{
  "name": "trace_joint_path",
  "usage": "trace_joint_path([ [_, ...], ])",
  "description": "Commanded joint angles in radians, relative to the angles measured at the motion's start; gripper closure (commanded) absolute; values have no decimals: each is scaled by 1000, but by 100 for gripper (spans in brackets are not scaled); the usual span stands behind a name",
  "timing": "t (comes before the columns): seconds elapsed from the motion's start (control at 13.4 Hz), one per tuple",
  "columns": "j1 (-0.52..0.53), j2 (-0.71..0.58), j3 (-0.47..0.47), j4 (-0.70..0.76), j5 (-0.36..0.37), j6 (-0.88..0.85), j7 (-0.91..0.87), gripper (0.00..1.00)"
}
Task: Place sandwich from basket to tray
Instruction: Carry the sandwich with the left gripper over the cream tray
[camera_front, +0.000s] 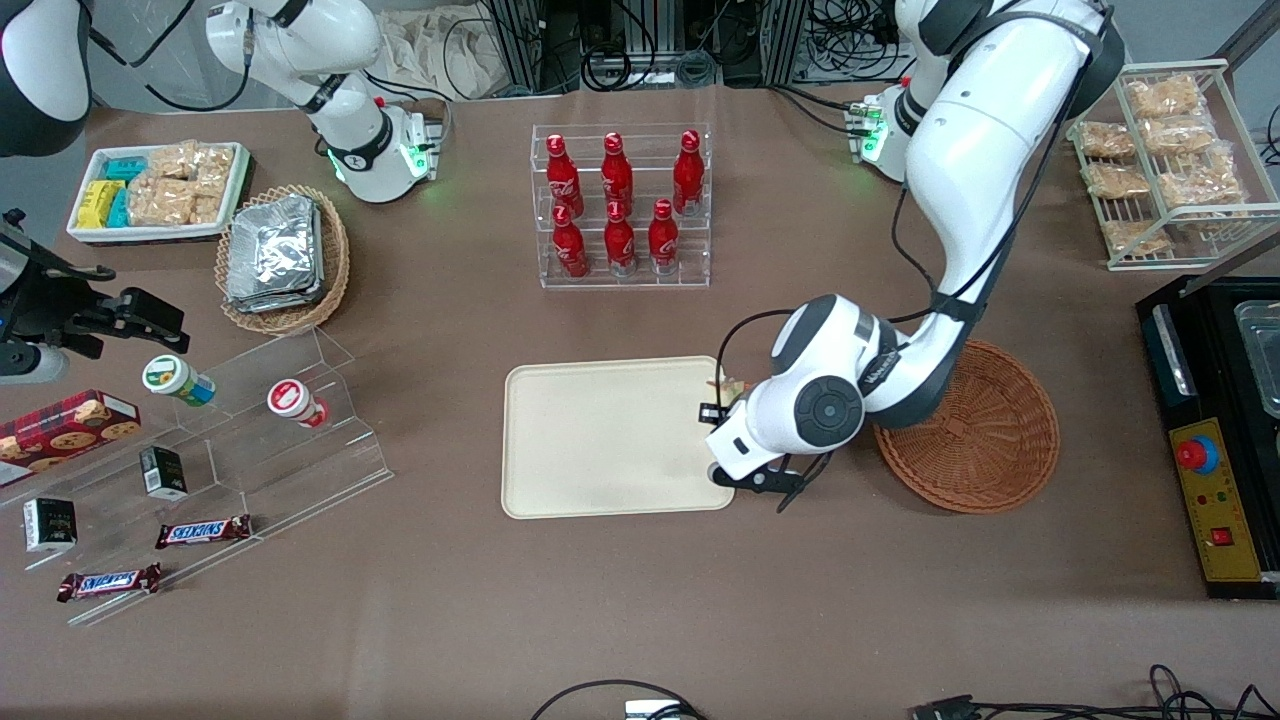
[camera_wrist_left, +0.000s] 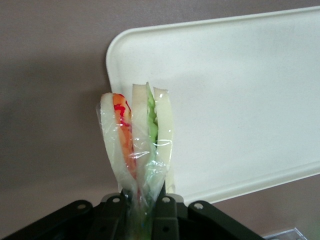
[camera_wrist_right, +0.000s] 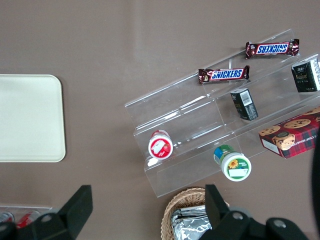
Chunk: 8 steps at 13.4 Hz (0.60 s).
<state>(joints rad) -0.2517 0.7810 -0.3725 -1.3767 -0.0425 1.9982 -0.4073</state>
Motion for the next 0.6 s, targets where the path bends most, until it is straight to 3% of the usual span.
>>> trace_joint_path([
  [0.0,-44,52,12,44,15,34,-24,100],
  [0.45,-55,96,14,41,44,67,-25,98],
  [0.52,-55,96,14,42,41,67,-25,77],
])
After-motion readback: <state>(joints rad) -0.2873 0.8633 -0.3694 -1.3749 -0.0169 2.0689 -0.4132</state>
